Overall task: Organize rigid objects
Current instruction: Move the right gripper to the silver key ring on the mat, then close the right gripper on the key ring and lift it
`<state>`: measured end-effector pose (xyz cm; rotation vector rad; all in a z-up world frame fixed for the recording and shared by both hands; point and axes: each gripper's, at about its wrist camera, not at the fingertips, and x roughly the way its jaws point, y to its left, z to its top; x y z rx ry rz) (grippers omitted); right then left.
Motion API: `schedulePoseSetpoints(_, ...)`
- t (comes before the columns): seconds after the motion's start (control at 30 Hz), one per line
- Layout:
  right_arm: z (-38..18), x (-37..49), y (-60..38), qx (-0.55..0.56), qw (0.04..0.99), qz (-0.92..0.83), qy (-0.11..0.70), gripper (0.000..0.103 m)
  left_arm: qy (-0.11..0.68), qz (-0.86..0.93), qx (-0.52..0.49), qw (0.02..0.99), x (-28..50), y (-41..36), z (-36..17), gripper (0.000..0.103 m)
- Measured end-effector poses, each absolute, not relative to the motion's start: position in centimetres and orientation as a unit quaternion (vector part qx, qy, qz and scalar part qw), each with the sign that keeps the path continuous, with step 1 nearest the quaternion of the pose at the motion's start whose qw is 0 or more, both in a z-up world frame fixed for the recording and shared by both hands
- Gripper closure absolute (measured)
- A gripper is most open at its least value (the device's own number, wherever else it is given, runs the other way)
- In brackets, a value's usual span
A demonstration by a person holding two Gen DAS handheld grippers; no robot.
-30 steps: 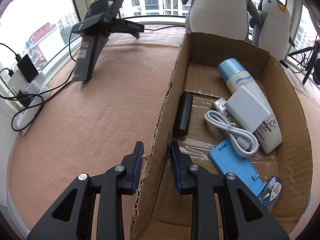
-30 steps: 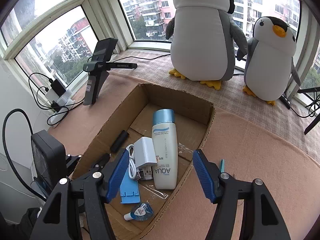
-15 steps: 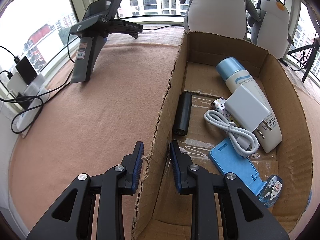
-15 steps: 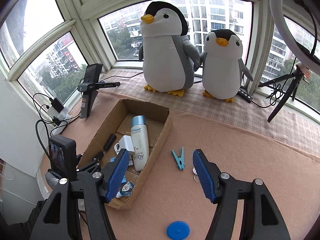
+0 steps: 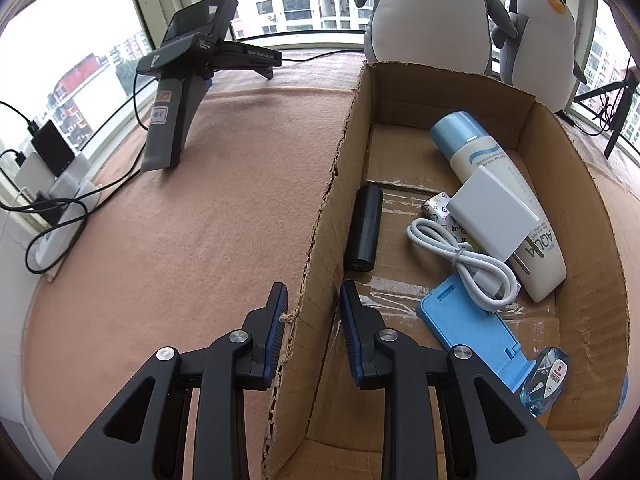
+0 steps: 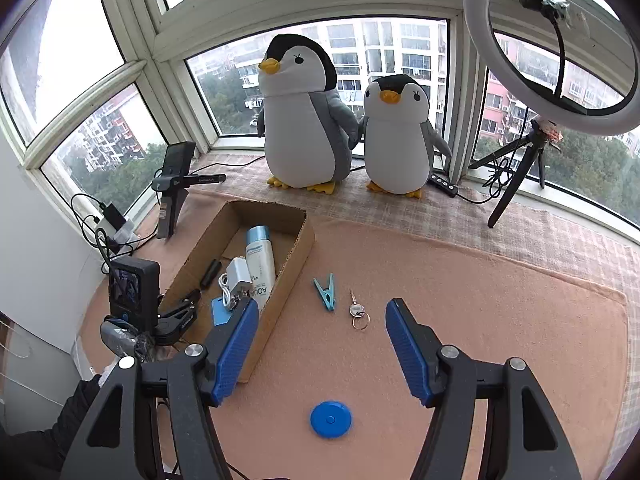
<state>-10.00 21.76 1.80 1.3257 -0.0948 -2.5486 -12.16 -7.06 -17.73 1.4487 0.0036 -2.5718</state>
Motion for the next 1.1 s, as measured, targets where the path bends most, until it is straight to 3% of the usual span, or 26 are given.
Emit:
schedulePoseSetpoints(0.17,-1.2,-10.6,22.4,0.47,0.129,-0.872,-0.04,0.041,-0.002,-0.868,0.488,0.095,-12.1,-7.0,-17.7,0.079)
schedulePoseSetpoints(0.3,-4.5,-11.8,22.8,0.483,0.121,-0.866,-0.035,0.056,-0.001,-0.868,0.488,0.095,-12.1,-7.0,-17.7,0.079)
schedulePoseSetpoints(0.53,-10.2,-14.4,23.8,0.52,0.117,-0.845,-0.05,0.069,0.001,-0.868,0.488,0.097,-12.2,-7.1,-17.7,0.079)
schedulePoseSetpoints(1.1,-17.0,-17.9,22.7,0.568,0.124,-0.813,-0.025,0.073,-0.003,-0.867,0.488,0.102,-12.4,-7.0,-17.7,0.079)
